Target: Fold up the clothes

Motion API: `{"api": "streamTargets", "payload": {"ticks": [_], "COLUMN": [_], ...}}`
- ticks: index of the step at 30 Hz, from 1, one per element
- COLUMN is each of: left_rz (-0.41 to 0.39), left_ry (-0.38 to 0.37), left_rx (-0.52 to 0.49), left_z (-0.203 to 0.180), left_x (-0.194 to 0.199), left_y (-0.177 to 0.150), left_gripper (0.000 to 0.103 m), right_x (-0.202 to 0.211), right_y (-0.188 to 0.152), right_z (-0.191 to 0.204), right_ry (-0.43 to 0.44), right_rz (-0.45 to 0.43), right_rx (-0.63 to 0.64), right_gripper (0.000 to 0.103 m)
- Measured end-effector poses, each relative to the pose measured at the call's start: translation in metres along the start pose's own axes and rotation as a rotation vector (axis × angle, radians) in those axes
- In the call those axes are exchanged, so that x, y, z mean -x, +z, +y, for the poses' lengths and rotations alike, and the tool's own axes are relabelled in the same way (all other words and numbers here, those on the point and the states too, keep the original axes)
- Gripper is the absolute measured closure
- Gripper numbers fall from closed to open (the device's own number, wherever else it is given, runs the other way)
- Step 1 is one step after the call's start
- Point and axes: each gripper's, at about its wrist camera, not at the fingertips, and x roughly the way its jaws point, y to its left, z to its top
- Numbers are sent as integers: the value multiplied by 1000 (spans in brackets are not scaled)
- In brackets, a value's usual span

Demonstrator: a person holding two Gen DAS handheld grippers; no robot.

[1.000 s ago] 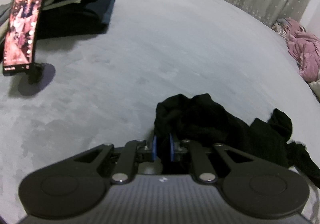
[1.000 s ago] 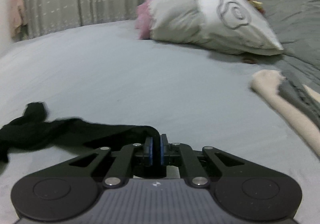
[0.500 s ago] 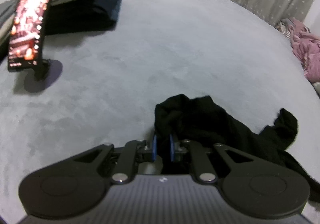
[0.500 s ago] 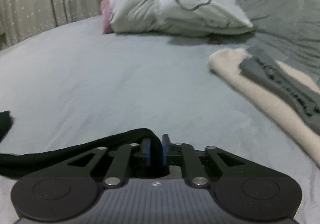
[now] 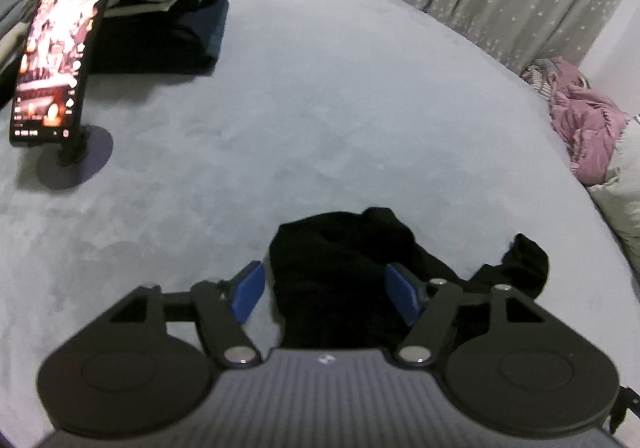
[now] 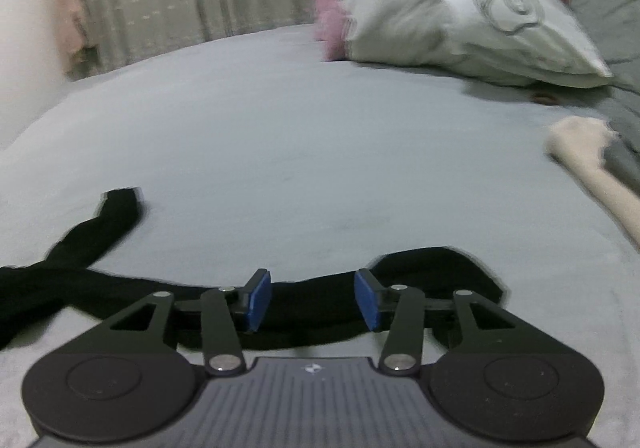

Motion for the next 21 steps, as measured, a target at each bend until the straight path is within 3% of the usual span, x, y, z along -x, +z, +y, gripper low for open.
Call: {"api": "streamTargets", "payload": {"ticks": [4, 10, 15, 21], "left_rz": [15, 16, -33, -79], "left_ry": [-46, -150, -150, -100], "left_rx": [-75, -350, -561, -736], "left_z": [-13, -60, -91, -114], "left_x": [3, 8, 10, -4], "left_y": [-11, -43, -71, -95], "left_gripper": [35, 32, 20, 21], "right_x": [-5, -14, -17, -17], "right_y": [-3, -3, -4, -9], "right_z": [23, 38, 41, 39], "right_ry": [31, 46, 55, 68], "right_rz": [18, 39, 55, 68], "right_rx": [41, 57, 61, 60], "right_gripper": [55, 55, 55, 55]}}
